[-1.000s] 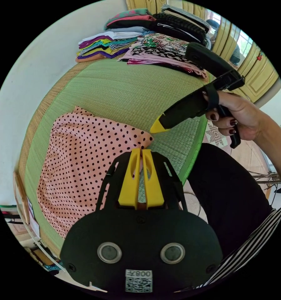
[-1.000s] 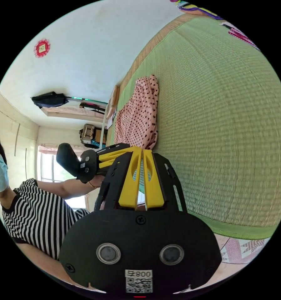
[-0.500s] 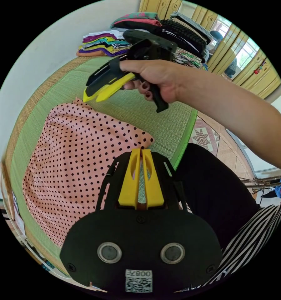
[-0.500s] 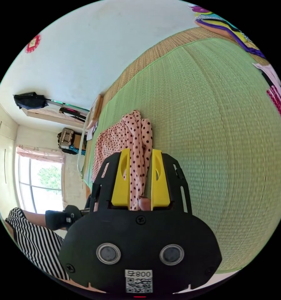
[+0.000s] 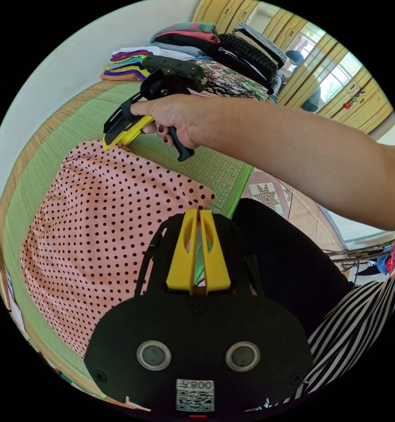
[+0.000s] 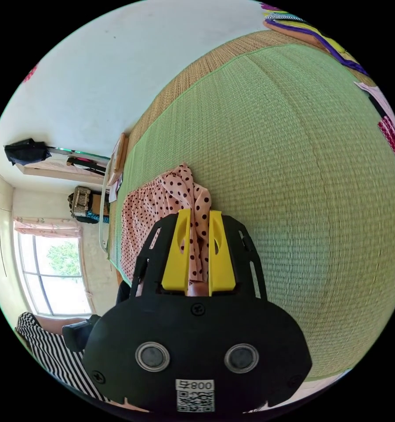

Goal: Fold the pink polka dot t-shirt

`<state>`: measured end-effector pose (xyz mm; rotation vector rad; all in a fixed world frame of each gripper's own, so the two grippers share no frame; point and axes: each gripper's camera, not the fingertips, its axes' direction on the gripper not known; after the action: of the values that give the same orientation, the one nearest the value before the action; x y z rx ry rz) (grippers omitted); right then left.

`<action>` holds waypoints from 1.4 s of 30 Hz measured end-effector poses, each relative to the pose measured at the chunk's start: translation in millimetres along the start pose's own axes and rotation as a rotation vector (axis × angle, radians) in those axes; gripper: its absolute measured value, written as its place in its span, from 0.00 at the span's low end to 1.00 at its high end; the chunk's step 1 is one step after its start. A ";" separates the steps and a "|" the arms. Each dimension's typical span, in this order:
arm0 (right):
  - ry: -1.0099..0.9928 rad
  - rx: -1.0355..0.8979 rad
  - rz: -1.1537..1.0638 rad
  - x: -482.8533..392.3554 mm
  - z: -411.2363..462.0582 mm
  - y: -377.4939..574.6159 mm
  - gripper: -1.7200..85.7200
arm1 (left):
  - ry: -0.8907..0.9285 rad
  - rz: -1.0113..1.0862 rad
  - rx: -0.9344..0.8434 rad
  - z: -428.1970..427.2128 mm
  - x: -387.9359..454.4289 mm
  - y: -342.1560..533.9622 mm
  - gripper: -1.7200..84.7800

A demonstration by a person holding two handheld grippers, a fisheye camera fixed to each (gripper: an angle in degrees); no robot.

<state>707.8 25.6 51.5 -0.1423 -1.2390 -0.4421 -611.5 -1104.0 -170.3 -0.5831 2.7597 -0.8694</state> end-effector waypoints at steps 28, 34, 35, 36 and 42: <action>-0.082 0.157 0.110 -17.5 52.1 23.9 0.04 | 0.253 -0.200 0.320 -403.9 -7.3 106.2 0.03; -0.098 0.169 0.016 -69.8 98.1 2.9 0.04 | 0.276 -0.345 0.438 -523.5 -55.4 162.0 0.03; -0.100 0.164 -0.004 -80.7 110.7 -2.0 0.04 | 0.286 -0.383 0.461 -546.2 -67.4 175.4 0.03; -0.103 0.157 -0.022 -91.2 124.3 -7.2 0.04 | 0.304 -0.423 0.486 -568.5 -80.4 189.4 0.03; -0.107 0.115 -0.084 -135.7 204.5 -32.6 0.04 | 0.308 -0.601 0.581 -669.3 -140.6 254.6 0.03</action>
<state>480.3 99.3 -12.4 -0.0159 -1.3756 -0.4395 -758.8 -513.2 232.0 -1.2540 2.3714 -1.9347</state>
